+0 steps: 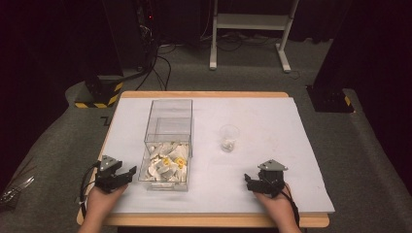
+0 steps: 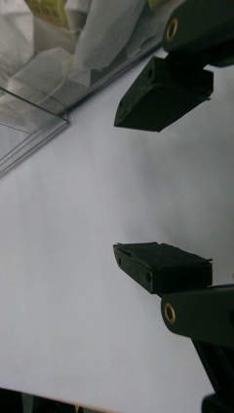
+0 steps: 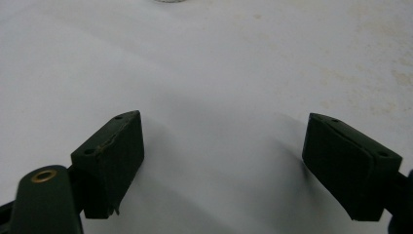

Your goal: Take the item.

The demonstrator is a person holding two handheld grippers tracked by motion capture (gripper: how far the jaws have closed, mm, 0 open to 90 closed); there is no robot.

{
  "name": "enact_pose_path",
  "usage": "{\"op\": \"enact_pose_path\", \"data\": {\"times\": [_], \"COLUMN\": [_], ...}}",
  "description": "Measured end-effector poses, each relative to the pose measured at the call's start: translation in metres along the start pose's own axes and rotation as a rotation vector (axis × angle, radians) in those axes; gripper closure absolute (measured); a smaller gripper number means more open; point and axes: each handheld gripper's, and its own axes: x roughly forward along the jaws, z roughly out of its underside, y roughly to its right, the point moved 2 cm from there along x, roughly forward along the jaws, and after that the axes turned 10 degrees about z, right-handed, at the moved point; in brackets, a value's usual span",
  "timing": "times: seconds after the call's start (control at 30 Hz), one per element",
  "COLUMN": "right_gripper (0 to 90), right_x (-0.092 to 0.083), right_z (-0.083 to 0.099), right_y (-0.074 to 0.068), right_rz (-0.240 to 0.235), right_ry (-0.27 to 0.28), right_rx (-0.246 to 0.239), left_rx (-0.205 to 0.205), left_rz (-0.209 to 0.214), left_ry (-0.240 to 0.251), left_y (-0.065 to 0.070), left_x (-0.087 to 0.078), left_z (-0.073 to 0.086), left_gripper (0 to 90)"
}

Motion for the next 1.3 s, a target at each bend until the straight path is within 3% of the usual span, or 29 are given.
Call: {"op": "enact_pose_path", "data": {"times": [0.07,0.33,0.6,0.73,0.83,1.1,1.3], "right_gripper": [15.4,15.3,14.4,14.5,14.5,14.5,14.4], "right_x": [0.0,0.0,0.002,0.002,0.002,0.002,0.002], "right_z": [0.0,0.0,-0.001,-0.001,-0.001,-0.001,-0.001], "right_y": [0.0,0.0,0.002,0.003,0.003,0.003,0.003], "right_rz": [0.0,-0.002,-0.022,-0.022,-0.022,-0.024,-0.025], "right_ry": [0.0,0.001,-0.022,-0.022,-0.022,-0.023,-0.024], "right_rx": [0.0,-0.001,0.028,0.028,0.029,0.031,0.032], "left_rx": [-0.004,0.032,0.064,0.059,0.05,0.094,0.077], "left_rz": [0.01,0.031,0.057,0.087,0.1,0.125,0.177], "left_ry": [0.026,0.056,0.106,0.149,0.168,0.181,0.227], "left_y": [0.001,0.011,0.021,0.027,0.03,0.046,0.054], "left_x": [-0.008,-0.024,-0.047,-0.06,-0.063,-0.07,-0.079], "left_z": [-0.001,-0.006,-0.012,-0.017,-0.018,-0.021,-0.021], "left_gripper": [35.7,35.9,35.8,35.5,35.0,33.2,33.1]}}
